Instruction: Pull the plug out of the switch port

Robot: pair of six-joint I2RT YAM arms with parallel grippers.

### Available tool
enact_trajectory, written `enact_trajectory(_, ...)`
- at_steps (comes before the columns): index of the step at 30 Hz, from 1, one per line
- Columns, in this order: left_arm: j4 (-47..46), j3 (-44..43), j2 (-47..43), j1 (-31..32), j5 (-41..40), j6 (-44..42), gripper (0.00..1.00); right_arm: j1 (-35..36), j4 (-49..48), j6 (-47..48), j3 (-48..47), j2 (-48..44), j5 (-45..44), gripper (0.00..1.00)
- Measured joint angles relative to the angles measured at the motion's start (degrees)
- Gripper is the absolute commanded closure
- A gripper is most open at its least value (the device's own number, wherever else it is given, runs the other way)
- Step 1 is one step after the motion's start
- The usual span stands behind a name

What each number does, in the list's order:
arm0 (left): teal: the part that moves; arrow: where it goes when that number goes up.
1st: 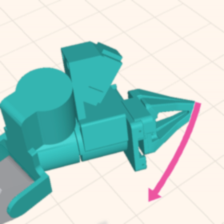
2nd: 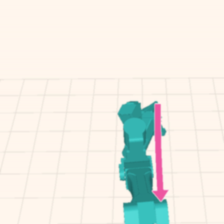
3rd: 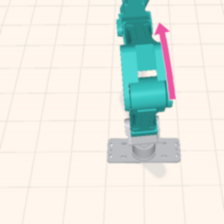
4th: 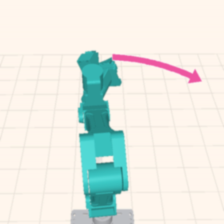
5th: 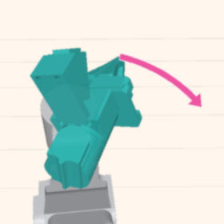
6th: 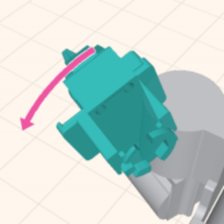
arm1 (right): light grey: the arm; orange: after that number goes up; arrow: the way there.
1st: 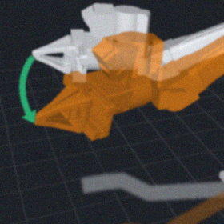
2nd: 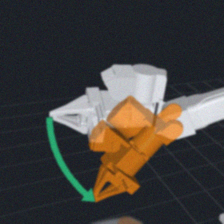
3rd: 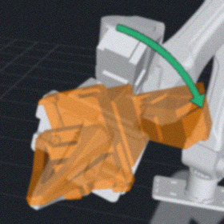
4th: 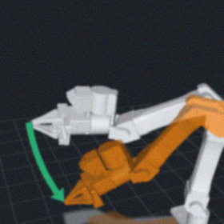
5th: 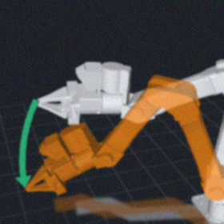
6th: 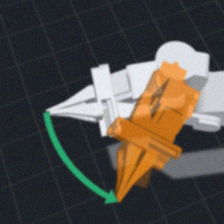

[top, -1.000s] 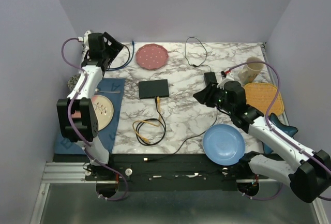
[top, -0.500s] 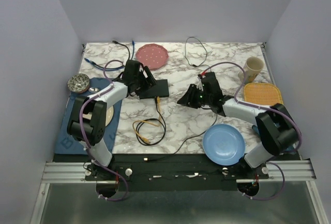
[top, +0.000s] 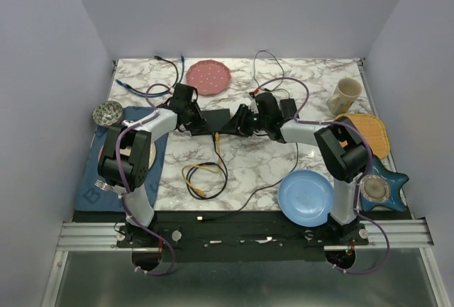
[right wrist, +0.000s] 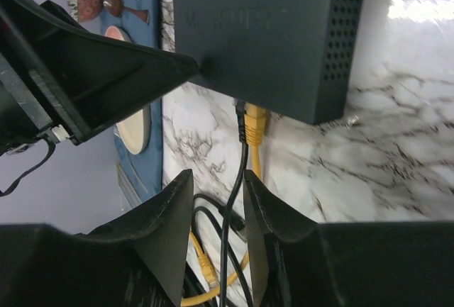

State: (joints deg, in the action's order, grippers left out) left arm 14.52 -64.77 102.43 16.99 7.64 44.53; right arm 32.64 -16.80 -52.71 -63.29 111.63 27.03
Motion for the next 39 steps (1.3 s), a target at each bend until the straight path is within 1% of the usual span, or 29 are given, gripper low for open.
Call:
enact_trajectory(2, 0.59, -1.03, 0.92, 0.00, -0.09, 0.07, 0.73, 0.33, 0.00, -0.26, -1.38, 1.22, 0.35, 0.56)
enact_trajectory(5, 1.05, -1.88, 1.88, 0.00, -0.07, 0.11, 0.76, 0.96, 0.33, -0.17, -2.78, 2.62, 0.42, 0.55)
enact_trajectory(6, 1.05, -1.97, 1.99, 0.00, -0.07, 0.20, 0.80, 1.29, 0.81, 0.00, -3.17, 2.95, 0.39, 0.54)
enact_trajectory(8, 0.98, -1.97, 2.08, 0.00, -0.02, 0.48, 0.85, 1.95, 1.84, 0.35, -3.32, 3.10, 0.24, 0.52)
enact_trajectory(9, 1.03, -1.95, 2.10, 0.00, -0.04, 0.55, 0.88, 2.25, 2.36, 0.57, -3.32, 3.10, 0.17, 0.52)
enact_trajectory(14, 0.81, -0.74, 0.94, -0.07, -1.20, 0.98, 0.89, 2.95, 4.50, 1.42, -3.32, 3.13, -0.76, 0.51)
enact_trajectory(18, 2.84, -0.17, -0.46, -0.48, -3.37, 0.94, 0.89, 3.04, 5.35, 1.77, -3.45, 3.39, -1.55, 0.51)
enact_trajectory(23, 6.58, -1.01, -1.03, -2.84, -6.78, 0.90, 0.89, 3.04, 7.13, 1.79, -4.13, 3.98, -3.17, 0.50)
enact_trajectory(27, 7.26, -0.79, -1.25, -4.79, -7.91, 0.92, 0.91, 3.04, 7.69, 1.79, -4.11, 3.98, -4.31, 0.50)
enact_trajectory(32, 7.19, 1.75, -1.07, -6.38, -7.80, 1.14, 0.94, 3.04, 8.11, 1.81, -4.11, 4.04, -4.72, 0.51)
enact_trajectory(39, 4.24, 2.99, 0.63, -5.79, -3.69, 2.08, 0.97, 3.04, 8.74, 1.70, -4.79, 5.70, -4.72, 0.51)
